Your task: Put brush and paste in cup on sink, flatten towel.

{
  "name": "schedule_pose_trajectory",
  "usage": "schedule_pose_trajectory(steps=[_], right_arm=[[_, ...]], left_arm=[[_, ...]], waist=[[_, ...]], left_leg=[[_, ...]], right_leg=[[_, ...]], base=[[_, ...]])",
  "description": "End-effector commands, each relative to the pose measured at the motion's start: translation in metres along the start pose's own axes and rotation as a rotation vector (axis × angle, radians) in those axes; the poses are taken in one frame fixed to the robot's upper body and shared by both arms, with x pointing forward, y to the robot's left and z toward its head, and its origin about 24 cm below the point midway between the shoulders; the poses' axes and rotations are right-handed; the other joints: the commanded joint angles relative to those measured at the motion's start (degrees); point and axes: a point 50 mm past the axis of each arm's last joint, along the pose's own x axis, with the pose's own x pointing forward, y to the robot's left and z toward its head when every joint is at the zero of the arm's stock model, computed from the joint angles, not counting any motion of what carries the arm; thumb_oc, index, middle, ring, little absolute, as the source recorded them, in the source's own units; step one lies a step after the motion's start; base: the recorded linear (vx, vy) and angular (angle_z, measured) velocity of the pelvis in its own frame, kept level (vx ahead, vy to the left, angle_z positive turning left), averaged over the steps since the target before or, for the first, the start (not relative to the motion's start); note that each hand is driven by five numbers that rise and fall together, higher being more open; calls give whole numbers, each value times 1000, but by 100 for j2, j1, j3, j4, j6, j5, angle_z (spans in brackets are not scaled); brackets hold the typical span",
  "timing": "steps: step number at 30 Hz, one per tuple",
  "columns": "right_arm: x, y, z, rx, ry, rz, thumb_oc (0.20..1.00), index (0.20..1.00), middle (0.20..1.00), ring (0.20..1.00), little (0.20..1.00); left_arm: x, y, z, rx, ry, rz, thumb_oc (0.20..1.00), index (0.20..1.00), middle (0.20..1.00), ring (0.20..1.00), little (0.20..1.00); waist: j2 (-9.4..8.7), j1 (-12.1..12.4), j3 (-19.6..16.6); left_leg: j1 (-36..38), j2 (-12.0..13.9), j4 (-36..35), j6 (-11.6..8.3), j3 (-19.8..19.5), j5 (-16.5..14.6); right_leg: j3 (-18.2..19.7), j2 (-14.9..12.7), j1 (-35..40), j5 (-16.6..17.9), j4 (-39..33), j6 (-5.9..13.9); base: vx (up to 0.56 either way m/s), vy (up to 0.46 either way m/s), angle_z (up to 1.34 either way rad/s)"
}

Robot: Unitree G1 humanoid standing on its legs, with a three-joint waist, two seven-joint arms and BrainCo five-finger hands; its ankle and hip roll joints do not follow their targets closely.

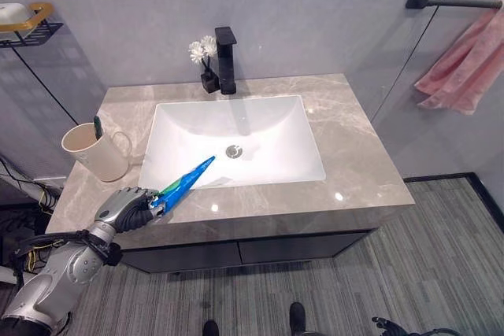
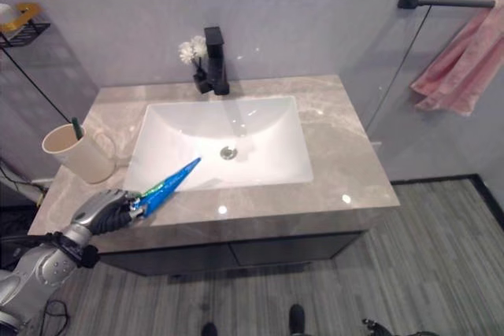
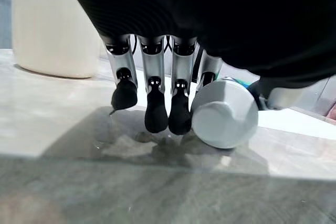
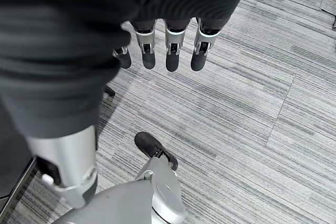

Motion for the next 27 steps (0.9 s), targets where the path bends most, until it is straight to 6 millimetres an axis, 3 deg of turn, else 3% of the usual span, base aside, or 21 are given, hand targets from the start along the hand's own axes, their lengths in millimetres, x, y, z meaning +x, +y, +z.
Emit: schedule_pose_trajectory(steps=[1, 6, 25, 26, 27], right_arm=[[3, 2, 8, -17, -15, -2, 1000, 1000, 1000, 1000, 1000], [3, 3, 2, -10, 29, -7, 1000, 1000, 1000, 1000, 1000], [3, 4, -5, 9, 83, -37, 1000, 1000, 1000, 1000, 1000], [3, 4, -7, 8, 90, -39, 1000, 1000, 1000, 1000, 1000], [3, 3, -7, 9, 91, -40, 1000, 1000, 1000, 1000, 1000]], left_arm=[[-4, -15, 2, 48, -27, -90, 200, 200, 200, 200, 200], [-5, -23, -4, 37, 12, -93, 200, 200, 200, 200, 200], [8, -49, 3, 144, -33, -177, 200, 200, 200, 200, 200], [9, -50, 5, 140, -37, -177, 297, 297, 297, 297, 297], [10, -50, 5, 140, -38, -177, 329, 329, 329, 329, 329]], waist=[[-201, -58, 170], [-115, -49, 44], [65, -150, -168], [69, -158, -174], [73, -155, -173]], left_leg=[[74, 23, 55, 13, -34, -36], [228, 12, 55, 5, -28, -54], [478, 48, 55, -4, -11, -78], [482, 52, 55, -6, -11, -77], [481, 53, 55, -6, -12, -77]], right_leg=[[-9, -448, 120, 83, 43, 506], [-21, -470, 289, 47, 43, 489], [0, -449, 576, -65, 43, 408], [2, -441, 581, -72, 43, 403], [1, -440, 581, -73, 43, 403]], base=[[0, 0, 0], [0, -15, -1], [0, -1, 0], [0, 0, 0], [0, 0, 0]])
